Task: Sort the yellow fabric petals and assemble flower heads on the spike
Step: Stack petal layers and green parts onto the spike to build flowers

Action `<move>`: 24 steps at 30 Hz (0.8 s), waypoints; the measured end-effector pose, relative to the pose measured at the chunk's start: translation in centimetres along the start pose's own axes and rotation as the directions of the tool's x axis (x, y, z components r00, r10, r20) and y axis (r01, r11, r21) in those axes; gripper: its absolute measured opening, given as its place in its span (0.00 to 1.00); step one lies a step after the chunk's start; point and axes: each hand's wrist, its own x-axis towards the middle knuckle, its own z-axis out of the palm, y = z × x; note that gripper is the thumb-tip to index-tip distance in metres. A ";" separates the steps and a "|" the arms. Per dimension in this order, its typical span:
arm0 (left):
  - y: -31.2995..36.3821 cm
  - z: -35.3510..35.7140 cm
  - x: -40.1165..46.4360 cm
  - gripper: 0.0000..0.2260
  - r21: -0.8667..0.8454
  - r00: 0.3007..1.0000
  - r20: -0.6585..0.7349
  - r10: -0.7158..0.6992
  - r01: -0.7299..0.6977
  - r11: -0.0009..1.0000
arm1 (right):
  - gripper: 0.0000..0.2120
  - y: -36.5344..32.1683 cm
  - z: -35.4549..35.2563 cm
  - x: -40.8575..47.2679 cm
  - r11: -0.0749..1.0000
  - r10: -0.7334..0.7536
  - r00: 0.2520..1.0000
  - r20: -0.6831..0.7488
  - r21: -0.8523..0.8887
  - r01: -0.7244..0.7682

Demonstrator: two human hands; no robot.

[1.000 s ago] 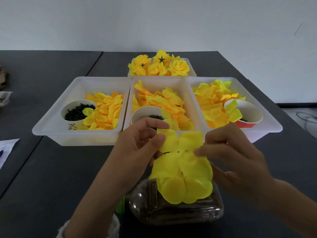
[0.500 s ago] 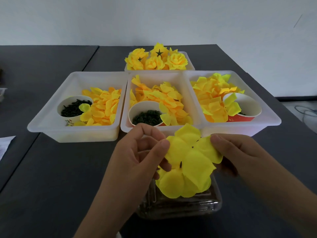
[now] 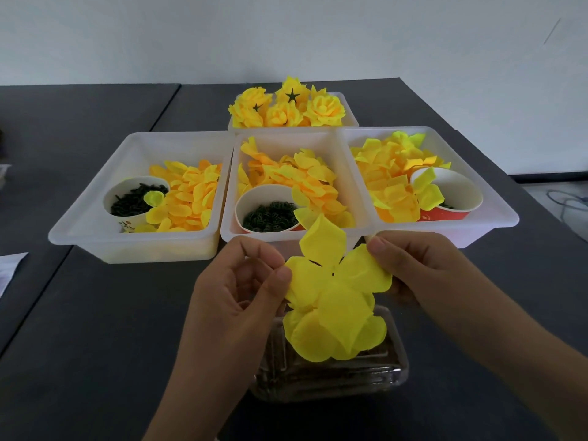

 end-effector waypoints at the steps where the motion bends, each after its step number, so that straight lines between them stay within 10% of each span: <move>1: 0.1 0.0 0.0 0.04 -0.001 1.000 -0.008 0.004 -0.004 1.000 | 0.28 -0.1 0.0 0.1 1.000 -0.016 1.000 -0.006 -0.020 0.016; 24: -2.5 -0.1 -0.7 0.07 0.254 0.999 0.040 -0.034 0.022 0.967 | 0.18 3.2 -0.1 0.5 0.963 -0.038 0.999 -0.011 -0.268 0.033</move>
